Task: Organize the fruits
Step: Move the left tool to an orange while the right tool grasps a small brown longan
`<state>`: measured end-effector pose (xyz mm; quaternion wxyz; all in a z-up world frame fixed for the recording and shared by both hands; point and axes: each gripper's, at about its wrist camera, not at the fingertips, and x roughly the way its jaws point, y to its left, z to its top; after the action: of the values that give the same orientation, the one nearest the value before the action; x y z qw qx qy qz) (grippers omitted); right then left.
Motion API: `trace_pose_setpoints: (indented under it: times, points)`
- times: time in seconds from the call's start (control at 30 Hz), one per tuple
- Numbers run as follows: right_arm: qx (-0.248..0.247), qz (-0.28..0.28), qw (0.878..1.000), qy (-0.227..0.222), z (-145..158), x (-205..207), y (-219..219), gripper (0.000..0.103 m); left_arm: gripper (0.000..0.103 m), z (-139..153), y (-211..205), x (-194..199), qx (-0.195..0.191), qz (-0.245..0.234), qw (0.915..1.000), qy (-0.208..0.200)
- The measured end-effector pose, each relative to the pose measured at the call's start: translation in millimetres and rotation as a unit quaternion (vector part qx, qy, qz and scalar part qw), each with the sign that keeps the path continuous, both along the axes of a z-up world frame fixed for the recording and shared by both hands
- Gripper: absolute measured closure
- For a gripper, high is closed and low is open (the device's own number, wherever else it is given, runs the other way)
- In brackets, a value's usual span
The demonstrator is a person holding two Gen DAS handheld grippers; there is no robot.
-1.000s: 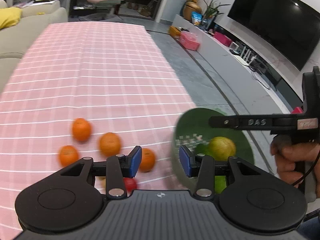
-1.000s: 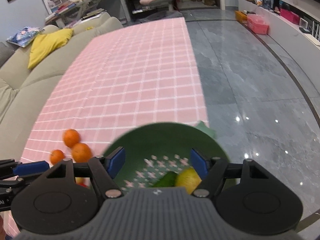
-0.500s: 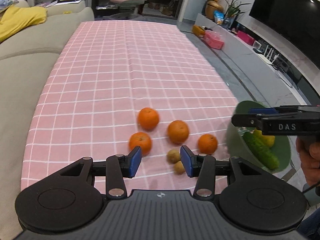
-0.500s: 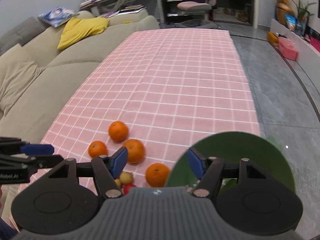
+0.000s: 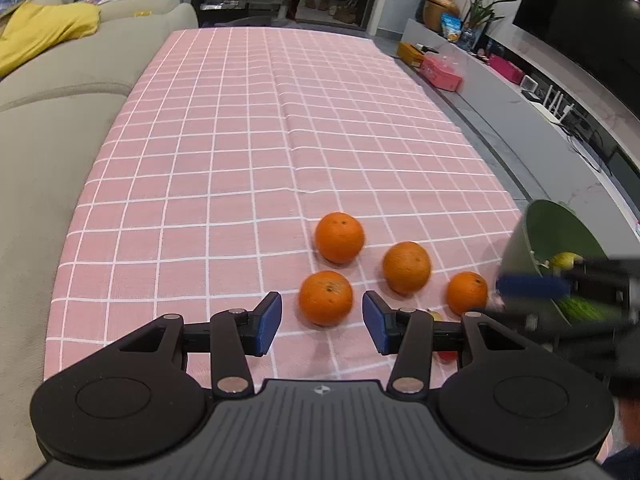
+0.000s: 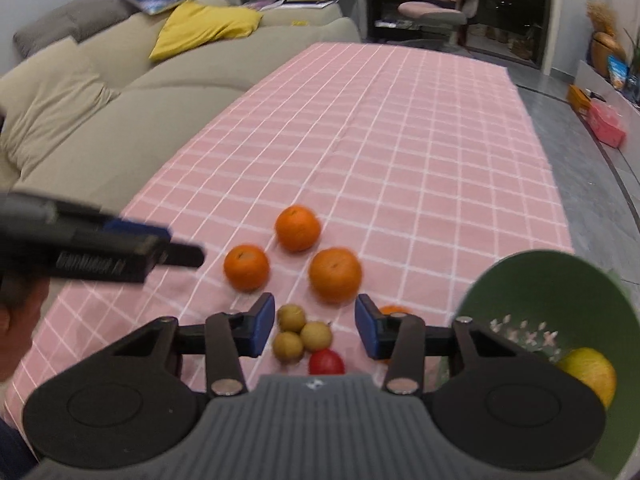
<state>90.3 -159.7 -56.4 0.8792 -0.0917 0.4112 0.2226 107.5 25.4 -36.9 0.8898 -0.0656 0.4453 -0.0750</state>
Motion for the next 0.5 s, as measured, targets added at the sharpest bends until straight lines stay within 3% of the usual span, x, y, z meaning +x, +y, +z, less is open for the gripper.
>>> trace_pose_setpoints:
  times: [0.27, 0.5]
  points:
    - [-0.041, 0.029, 0.998, 0.022, -40.4, -4.0, 27.9, 0.07, 0.048, -18.6, -2.2, 15.4, 0.011, -0.009, 0.9997, 0.018]
    - [-0.044, 0.026, 0.998, 0.033, -50.8, 4.5, 32.5, 0.071, 0.047, -28.5, -9.5, 23.7, 0.028, -0.027, 0.9987, 0.034]
